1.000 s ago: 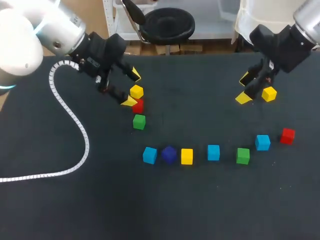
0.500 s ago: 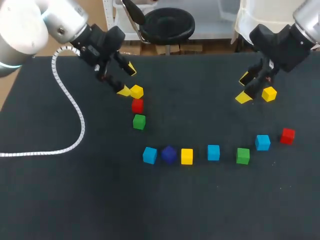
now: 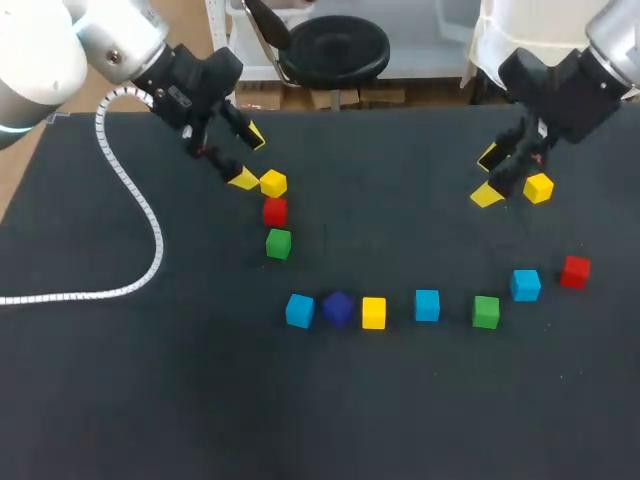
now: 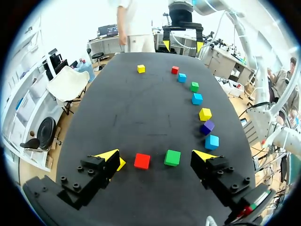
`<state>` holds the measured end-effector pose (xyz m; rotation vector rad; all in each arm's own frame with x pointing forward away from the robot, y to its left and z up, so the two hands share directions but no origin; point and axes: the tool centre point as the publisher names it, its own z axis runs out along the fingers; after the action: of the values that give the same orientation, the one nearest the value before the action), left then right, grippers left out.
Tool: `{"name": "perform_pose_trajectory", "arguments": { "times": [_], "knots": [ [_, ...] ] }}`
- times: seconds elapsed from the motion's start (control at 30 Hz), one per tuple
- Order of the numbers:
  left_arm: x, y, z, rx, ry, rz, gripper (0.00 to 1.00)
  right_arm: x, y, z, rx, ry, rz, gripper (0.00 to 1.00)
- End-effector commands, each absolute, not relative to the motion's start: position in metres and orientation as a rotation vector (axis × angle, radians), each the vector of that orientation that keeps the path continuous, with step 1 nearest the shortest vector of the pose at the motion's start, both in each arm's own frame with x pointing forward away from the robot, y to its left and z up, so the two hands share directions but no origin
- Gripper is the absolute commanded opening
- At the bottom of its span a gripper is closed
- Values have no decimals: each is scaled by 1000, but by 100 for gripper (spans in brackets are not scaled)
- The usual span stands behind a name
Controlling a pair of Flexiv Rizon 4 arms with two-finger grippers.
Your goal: Place the blue cubes, place green cubes on the blue cubes, place the yellow cubes on the green cubes, then place the red cubes on the yellow cubes, and place purple cube on the red cubes.
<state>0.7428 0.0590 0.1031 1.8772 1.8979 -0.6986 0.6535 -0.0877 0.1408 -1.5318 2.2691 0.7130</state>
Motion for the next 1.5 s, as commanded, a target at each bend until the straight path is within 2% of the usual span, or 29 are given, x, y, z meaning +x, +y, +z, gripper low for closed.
{"name": "perform_pose_trajectory", "arguments": {
  "times": [0.03, 0.2, 0.4, 0.73, 1.0, 1.5],
  "knots": [
    [741, 60, 103, 1876, 1898, -694, 100, 647, -46, 144, -1762, 2164, 689, 100],
    [741, 60, 103, 1876, 1898, -694, 100, 612, -10, 122, -2085, 1999, 698, 100],
    [741, 60, 103, 1876, 1898, -694, 100, 575, -31, 95, -2213, 1962, 699, 100],
    [741, 60, 103, 1876, 1898, -694, 100, 550, -69, 83, -2044, 2098, 675, 100],
    [741, 60, 103, 1876, 1898, -694, 100, 535, -76, 61, -1828, 2206, 653, 100],
    [741, 60, 103, 1876, 1898, -694, 100, 534, -70, 52, -1950, 2082, 636, 100]
  ]
}}
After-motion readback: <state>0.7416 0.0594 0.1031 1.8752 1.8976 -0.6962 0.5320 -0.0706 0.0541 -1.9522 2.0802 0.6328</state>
